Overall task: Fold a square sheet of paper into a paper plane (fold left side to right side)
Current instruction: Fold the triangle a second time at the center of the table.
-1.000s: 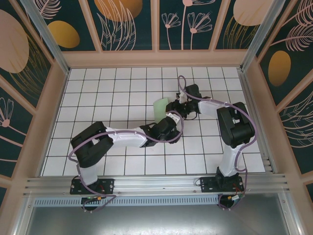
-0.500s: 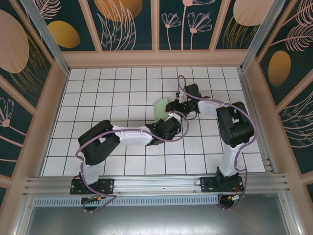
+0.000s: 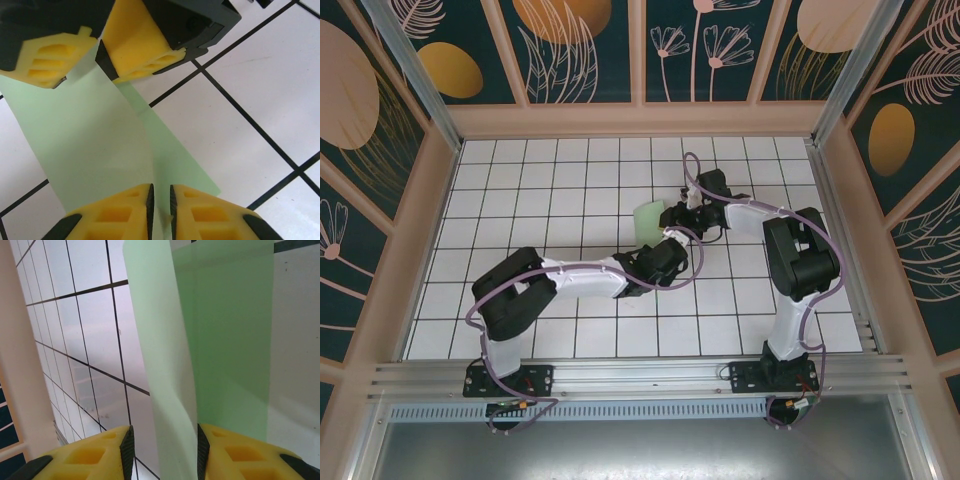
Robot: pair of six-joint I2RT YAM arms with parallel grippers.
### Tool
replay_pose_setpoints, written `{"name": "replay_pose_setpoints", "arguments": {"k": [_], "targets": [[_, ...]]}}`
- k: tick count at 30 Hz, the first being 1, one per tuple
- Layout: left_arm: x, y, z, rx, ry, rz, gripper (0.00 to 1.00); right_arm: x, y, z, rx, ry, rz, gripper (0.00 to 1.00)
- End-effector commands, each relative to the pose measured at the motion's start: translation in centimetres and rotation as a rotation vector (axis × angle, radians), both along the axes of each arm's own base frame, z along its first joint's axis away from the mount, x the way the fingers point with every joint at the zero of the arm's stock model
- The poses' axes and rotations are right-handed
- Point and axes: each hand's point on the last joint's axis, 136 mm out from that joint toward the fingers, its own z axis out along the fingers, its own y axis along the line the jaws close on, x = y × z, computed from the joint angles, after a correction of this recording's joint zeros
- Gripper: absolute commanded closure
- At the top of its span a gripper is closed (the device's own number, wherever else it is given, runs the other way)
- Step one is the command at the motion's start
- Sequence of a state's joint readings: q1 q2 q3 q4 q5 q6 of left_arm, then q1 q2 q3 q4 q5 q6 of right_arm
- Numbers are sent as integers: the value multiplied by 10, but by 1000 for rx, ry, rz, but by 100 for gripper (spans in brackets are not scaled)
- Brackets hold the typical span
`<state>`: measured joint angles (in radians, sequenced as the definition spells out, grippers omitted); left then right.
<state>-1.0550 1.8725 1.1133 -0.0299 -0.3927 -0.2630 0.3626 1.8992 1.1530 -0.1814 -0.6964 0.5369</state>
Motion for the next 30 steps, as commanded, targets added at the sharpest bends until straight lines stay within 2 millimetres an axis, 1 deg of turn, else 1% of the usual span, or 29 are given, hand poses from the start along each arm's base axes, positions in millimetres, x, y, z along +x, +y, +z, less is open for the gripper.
{"name": "replay_pose_setpoints", "arguments": {"k": [1, 3, 7, 9, 11, 13, 15, 17, 19, 21, 22, 23, 24, 25, 27, 29, 30], "targets": [[-6, -3, 14, -48, 2, -15, 84, 6, 1, 3, -20, -25, 9, 60], [-7, -2, 16, -53, 2, -13, 88, 9, 0, 8, -15, -42, 4, 59], [-6, -1, 17, -59, 1, -5, 100, 17, 0, 24, 7, -97, -8, 59], [-6, -3, 18, -71, 7, -10, 100, 20, -2, 33, 7, -133, -16, 58], [-6, -3, 20, -90, 16, -9, 100, 25, -7, 47, 5, -188, -36, 55], [-5, -2, 22, -116, 27, -8, 100, 29, -14, 62, 14, -244, -59, 54], [-4, 0, 26, -156, 46, -7, 100, 31, -26, 75, 12, -301, -96, 51], [-3, 1, 31, -215, 74, -12, 100, 30, -38, 88, 8, -367, -135, 47], [-2, 3, 36, -278, 104, -20, 100, 24, -49, 93, -1, -410, -169, 46], [-3, 1, 34, -337, 150, -40, 100, 13, -55, 93, -5, -441, -183, 46], [-1, -1, 51, -392, 146, -52, 100, 7, -57, 91, -7, -446, -190, 47], [-3, 2, 46, -409, 175, -61, 100, 0, -60, 88, -7, -446, -201, 49], [-4, 2, 46, -429, 196, -71, 100, -6, -60, 84, -3, -443, -202, 53], [-4, 2, 47, -450, 212, -76, 100, -14, -58, 79, 3, -436, -199, 59], [-4, 2, 48, -480, 237, -92, 100, -27, -52, 66, -2, -409, -187, 74], [-2, 5, 46, -486, 249, -88, 100, -40, -43, 48, -35, -368, -165, 92], [-1, 7, 44, -483, 253, -83, 100, -44, -39, 39, -53, -353, -160, 98]]}}
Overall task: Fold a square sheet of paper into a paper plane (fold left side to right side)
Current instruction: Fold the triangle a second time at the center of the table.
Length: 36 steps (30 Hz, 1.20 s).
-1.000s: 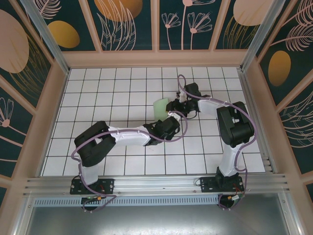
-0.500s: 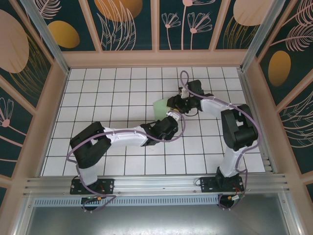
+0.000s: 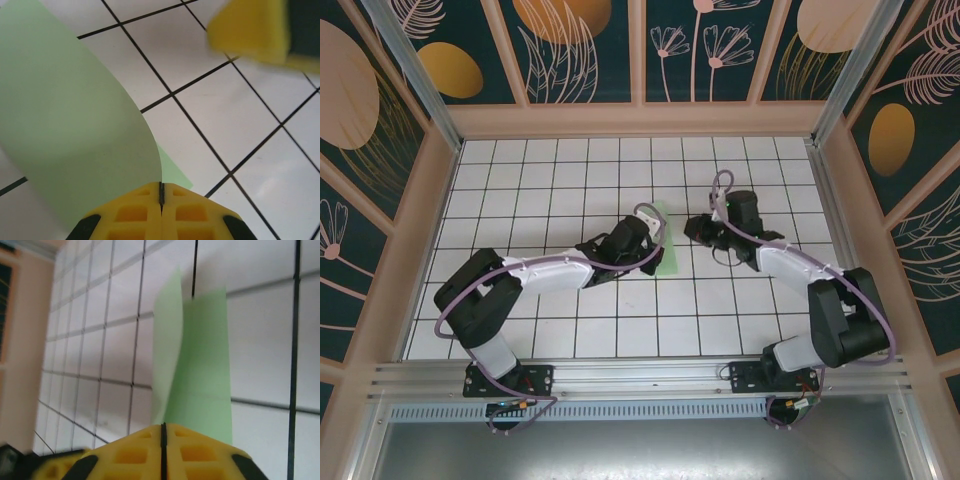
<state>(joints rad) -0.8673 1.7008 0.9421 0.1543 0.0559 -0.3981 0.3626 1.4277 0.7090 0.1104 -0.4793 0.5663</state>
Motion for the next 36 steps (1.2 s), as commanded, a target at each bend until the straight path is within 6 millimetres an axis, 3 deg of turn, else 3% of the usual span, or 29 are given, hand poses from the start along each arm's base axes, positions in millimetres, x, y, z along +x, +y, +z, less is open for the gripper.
{"name": "replay_pose_setpoints", "arguments": {"k": [1, 8, 17, 20, 21, 31, 32, 36], "targets": [[-3, -3, 11, -85, 31, -29, 100, -9, 14, -16, -37, -1, 2, 100], [3, 23, -4, -45, 74, 28, 100, -24, 32, -64, -86, 126, 17, 100], [16, 36, -20, 52, 61, 76, 100, -40, 26, -105, -193, 262, 17, 100], [21, 39, -20, 78, 45, 89, 100, -45, 22, -112, -216, 285, 16, 100], [23, 40, -30, 102, 56, 89, 100, -47, 20, -114, -224, 295, 18, 100], [35, 51, -49, 166, 68, 122, 100, -54, 12, -123, -280, 319, 27, 100], [42, 46, -42, 153, 50, 124, 100, -54, 12, -123, -281, 319, 27, 100], [48, 46, -45, 166, 47, 128, 100, -55, 12, -123, -284, 323, 29, 100]]}}
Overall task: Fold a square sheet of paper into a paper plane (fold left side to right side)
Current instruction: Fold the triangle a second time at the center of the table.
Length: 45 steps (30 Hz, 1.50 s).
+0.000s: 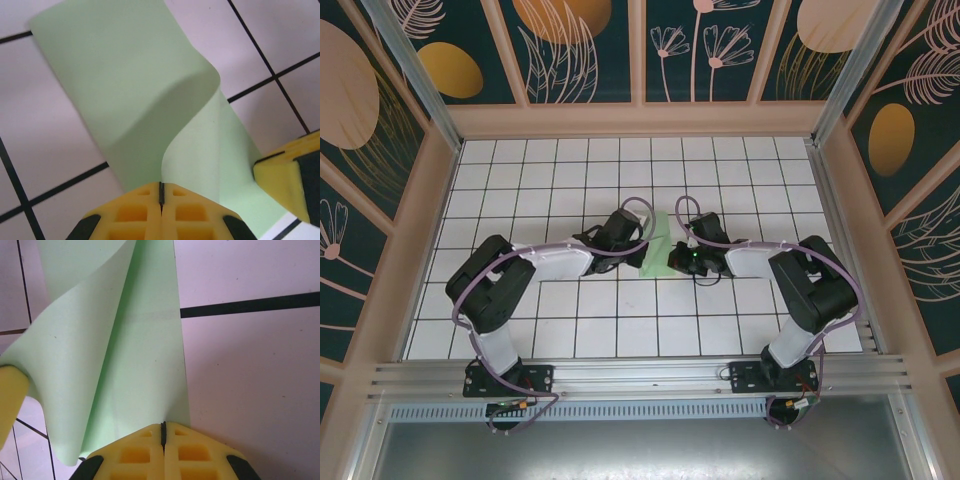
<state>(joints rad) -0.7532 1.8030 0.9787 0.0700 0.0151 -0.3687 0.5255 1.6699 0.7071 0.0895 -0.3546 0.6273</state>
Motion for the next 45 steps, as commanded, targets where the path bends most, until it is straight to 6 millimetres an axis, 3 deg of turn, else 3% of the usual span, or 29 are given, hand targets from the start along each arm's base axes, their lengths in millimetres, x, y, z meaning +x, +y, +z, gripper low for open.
{"name": "replay_pose_setpoints", "arguments": {"k": [1, 8, 45], "targets": [[11, 1, -1, 25, -17, 5, 100, -18, -17, -27, -116, 84, -1, 100], [19, 0, -4, 27, -19, 6, 100, -20, -20, -26, -123, 83, -3, 100], [15, 6, -35, 76, 15, 8, 100, -19, -17, -24, -128, 78, 9, 100]]}}
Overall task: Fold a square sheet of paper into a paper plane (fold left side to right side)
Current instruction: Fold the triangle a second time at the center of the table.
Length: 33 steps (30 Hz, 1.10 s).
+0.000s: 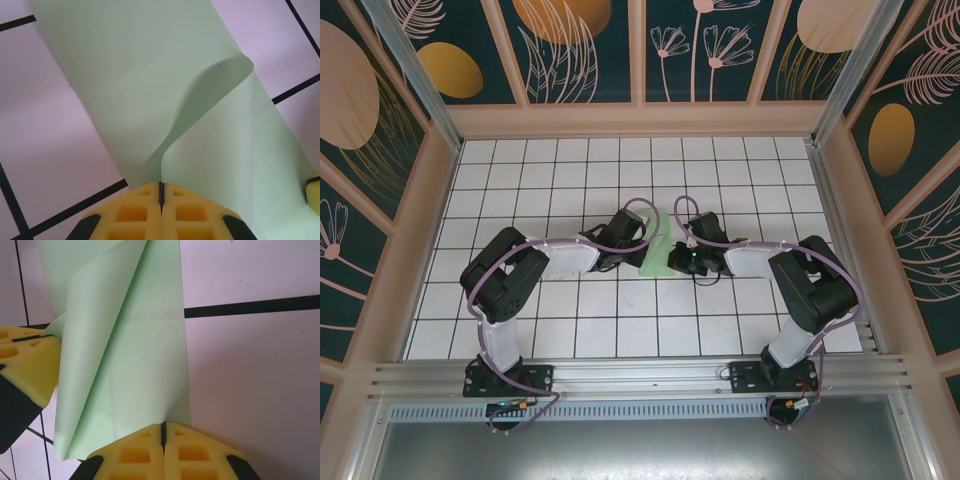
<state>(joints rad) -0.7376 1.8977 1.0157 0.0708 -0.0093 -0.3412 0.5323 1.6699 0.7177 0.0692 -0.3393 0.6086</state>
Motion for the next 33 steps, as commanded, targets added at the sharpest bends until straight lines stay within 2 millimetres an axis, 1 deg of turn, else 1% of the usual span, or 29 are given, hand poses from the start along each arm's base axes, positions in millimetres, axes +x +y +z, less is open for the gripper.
{"name": "replay_pose_setpoints", "arguments": {"k": [1, 5, 7, 10, 13, 17, 21, 23, 27, 33], "targets": [[3, 1, -8, 10, 1, -4, 100, -19, -17, -24, -107, 87, -3, 100], [1, 1, -10, 10, 6, -17, 100, -18, -14, -21, -90, 74, 6, 100], [0, 0, -11, 14, 8, -25, 100, -15, -10, -15, -74, 58, 14, 100], [-4, 2, -14, 21, 16, -35, 100, -5, -4, 2, -23, 10, 22, 100], [-6, 3, -17, 28, 24, -44, 100, 6, 2, 28, 57, -52, 20, 100], [-10, 6, -20, 33, 29, -48, 100, 20, 10, 56, 206, -103, 7, 100], [-11, 7, -20, 35, 28, -52, 100, 35, 26, 68, 306, -118, 8, 100], [-10, 7, -20, 35, 26, -50, 100, 43, 32, 69, 319, -118, 7, 100], [-10, 6, -20, 33, 24, -51, 100, 55, 41, 63, 314, -107, 6, 100], [-9, 7, -19, 33, 21, -47, 100, 60, 54, 48, 286, -73, 32, 100]]}}
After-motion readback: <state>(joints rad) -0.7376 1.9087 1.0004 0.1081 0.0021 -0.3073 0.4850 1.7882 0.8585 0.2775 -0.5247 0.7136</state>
